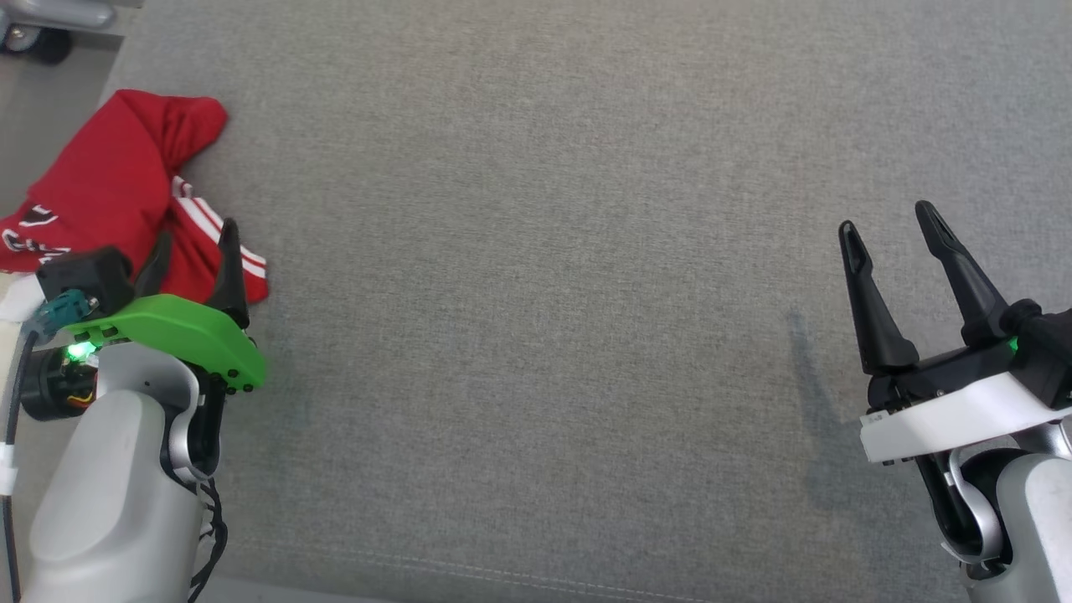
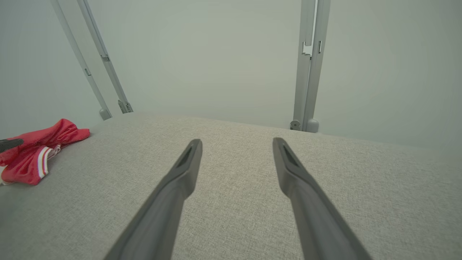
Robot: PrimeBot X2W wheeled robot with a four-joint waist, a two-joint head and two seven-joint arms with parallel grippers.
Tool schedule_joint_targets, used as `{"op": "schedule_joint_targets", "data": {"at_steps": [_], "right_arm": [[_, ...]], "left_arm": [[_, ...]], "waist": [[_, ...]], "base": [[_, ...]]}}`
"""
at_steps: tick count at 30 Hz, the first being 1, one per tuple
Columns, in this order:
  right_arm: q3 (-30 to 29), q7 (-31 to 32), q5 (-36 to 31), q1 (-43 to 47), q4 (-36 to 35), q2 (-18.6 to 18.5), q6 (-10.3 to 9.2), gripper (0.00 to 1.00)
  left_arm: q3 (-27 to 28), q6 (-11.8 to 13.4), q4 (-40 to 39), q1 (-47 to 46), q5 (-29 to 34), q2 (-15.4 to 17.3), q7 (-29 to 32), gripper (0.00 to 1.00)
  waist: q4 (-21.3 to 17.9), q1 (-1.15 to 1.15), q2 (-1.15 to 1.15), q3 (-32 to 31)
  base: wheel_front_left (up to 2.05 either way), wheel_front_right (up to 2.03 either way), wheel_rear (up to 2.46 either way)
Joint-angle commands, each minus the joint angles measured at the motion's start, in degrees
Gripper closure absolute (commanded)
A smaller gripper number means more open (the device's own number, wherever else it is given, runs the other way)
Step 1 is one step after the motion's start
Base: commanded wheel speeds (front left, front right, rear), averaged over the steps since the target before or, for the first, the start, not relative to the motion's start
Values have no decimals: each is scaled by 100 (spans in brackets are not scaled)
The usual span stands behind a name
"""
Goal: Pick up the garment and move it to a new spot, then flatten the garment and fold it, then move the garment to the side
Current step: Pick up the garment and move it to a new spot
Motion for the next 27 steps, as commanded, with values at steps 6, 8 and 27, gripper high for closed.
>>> {"op": "schedule_joint_targets", "data": {"at_steps": [6,8,27], "right_arm": [[14,-63,69,-175,-27,-24,-6,0],[19,-80,76,-186,-10,-25,-6,0],[-47,-300,-6,27,349,227,-6,0]], "left_arm": [[88,-118,1138,-454,-172,99,142,0],[93,-158,1535,-552,-194,139,190,0],[59,154,1810,-853,329,454,-1259,100]], "waist": [[-552,0,0,610],[-572,0,0,642],[-493,0,0,-188]], "base": [[0,0,0],[0,0,0],[0,0,0]]}}
